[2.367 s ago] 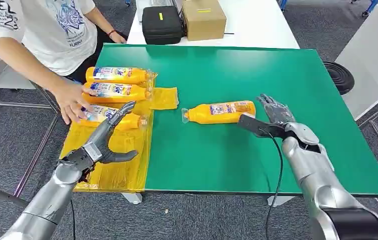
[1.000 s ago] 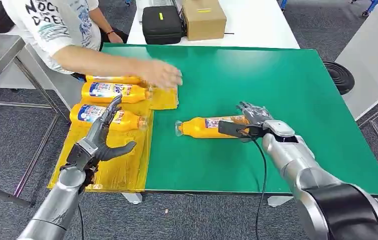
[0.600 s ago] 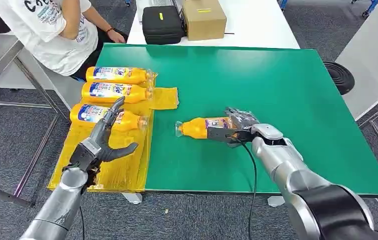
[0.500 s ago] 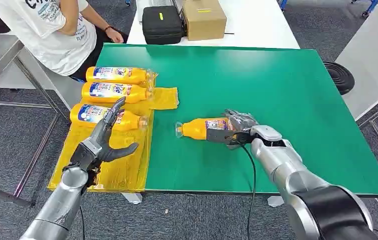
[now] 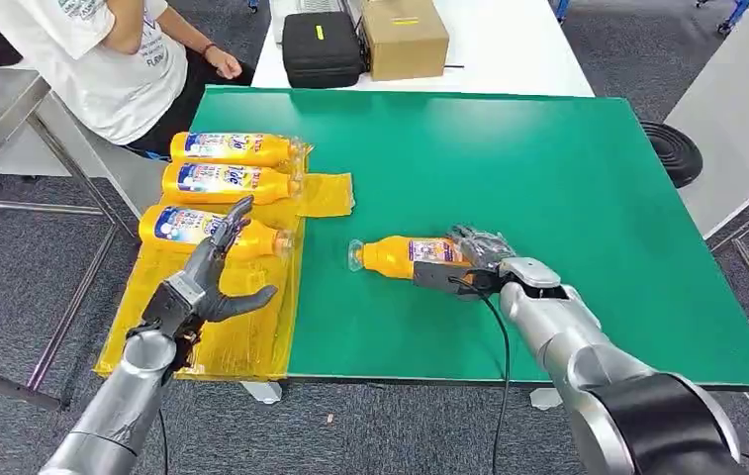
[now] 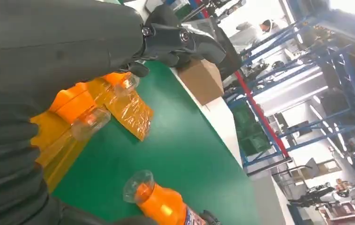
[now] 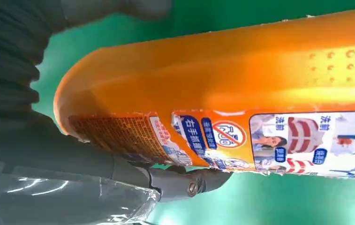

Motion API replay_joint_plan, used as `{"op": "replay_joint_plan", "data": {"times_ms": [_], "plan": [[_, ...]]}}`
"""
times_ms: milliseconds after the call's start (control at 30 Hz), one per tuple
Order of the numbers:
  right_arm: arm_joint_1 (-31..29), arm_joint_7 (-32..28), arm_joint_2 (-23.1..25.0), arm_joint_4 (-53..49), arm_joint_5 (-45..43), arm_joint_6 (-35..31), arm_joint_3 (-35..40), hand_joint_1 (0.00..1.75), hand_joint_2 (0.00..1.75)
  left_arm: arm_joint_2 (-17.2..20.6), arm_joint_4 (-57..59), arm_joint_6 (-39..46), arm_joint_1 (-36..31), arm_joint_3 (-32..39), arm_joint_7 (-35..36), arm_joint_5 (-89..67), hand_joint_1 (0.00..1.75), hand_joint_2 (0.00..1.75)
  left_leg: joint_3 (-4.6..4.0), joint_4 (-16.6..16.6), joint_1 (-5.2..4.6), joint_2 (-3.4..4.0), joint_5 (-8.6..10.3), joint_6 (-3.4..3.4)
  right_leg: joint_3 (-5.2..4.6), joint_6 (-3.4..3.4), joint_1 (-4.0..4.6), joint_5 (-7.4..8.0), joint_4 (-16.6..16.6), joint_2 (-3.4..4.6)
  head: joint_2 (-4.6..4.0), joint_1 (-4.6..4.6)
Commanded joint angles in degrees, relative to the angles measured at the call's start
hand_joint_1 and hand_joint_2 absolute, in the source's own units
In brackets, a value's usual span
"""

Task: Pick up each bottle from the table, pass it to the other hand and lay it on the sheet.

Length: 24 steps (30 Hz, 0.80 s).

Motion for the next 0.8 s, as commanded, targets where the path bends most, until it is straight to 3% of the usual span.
{"op": "replay_joint_plan", "data": {"times_ms": [33, 67, 100, 467, 667, 700, 733, 800], "plan": [[0.6, 0.2, -1.1, 3.8, -0.1, 1.0, 0.4, 1.41, 1.75, -0.6, 6.6, -0.3, -3.8, -0.3, 0.0, 0.0, 0.0, 1.75, 0.19, 0.0, 0.04, -0.12, -0.04, -0.01, 0.27, -0.13, 0.07, -0.07, -0.1, -0.18, 0.0, 0.02], [0.6, 0.2, -1.1, 3.8, -0.1, 1.0, 0.4, 1.41, 1.75, -0.6, 6.6, -0.3, -3.8, -0.3, 0.0, 0.0, 0.0, 1.75, 0.15, 0.0, 0.03, -0.07, -0.03, -0.01, 0.2, -0.1, 0.05, -0.05, -0.1, -0.12, 0.0, 0.0], [0.5, 0.1, -1.1, 3.8, -0.3, 1.3, 0.2, 1.75, 1.75, -0.6, 6.7, -0.3, -3.8, -0.3, -0.1, 0.0, 0.0, 1.75, 0.28, -0.1, 0.04, -0.1, -0.06, -0.02, 0.35, -0.16, 0.07, -0.09, -0.1, -0.17, 0.0, 0.0], [1.0, -4.3, 0.3, 3.0, -1.7, 3.3, -0.5, 1.75, 1.75, -0.9, 7.9, -0.5, -5.4, -1.4, -0.3, 0.5, 0.0, 1.75, 0.36, 0.0, 0.06, -0.07, -0.08, -0.03, 0.41, -0.18, 0.1, -0.1, -0.1, -0.16, 0.0, 0.02], [4.2, -15.3, 2.4, -0.8, -11.4, -7.9, -8.2, 1.75, 1.75, -0.8, 5.3, -1.6, -2.3, 1.2, 0.1, 5.3, 0.0, 1.75, 0.29, -0.1, 0.05, 0.08, -0.05, -0.03, 0.29, -0.11, 0.08, -0.04, -0.1, 0.01, 0.0, 0.02], [5.8, -20.5, 3.6, -3.0, -16.3, -14.2, -11.9, 1.75, 1.75, -1.0, 4.2, -2.8, -1.0, 2.5, 0.6, 8.2, 0.0, 1.75, 0.41, -0.1, 0.06, 0.13, -0.1, -0.05, 0.4, -0.18, 0.11, -0.07, -0.1, 0.03, 0.0, 0.0], [6.7, -22.4, 4.4, -4.1, -18.6, -16.1, -13.6, 1.75, 1.75, -1.2, 3.7, -3.1, -0.5, 3.0, 0.8, 9.1, 0.0, 1.75, 0.36, -0.1, 0.03, 0.13, -0.08, -0.04, 0.34, -0.14, 0.07, -0.05, -0.1, 0.05, 0.0, 0.0], [6.8, -22.4, 4.6, -4.2, -18.6, -16.2, -13.6, 1.75, 1.75, -1.1, 3.6, -3.1, -0.3, 2.9, 0.8, 9.1, 0.0, 1.75, 0.39, -0.1, 0.04, 0.26, -0.15, -0.05, 0.34, -0.18, 0.1, -0.08, -0.1, 0.16, 0.0, 0.0]]}}
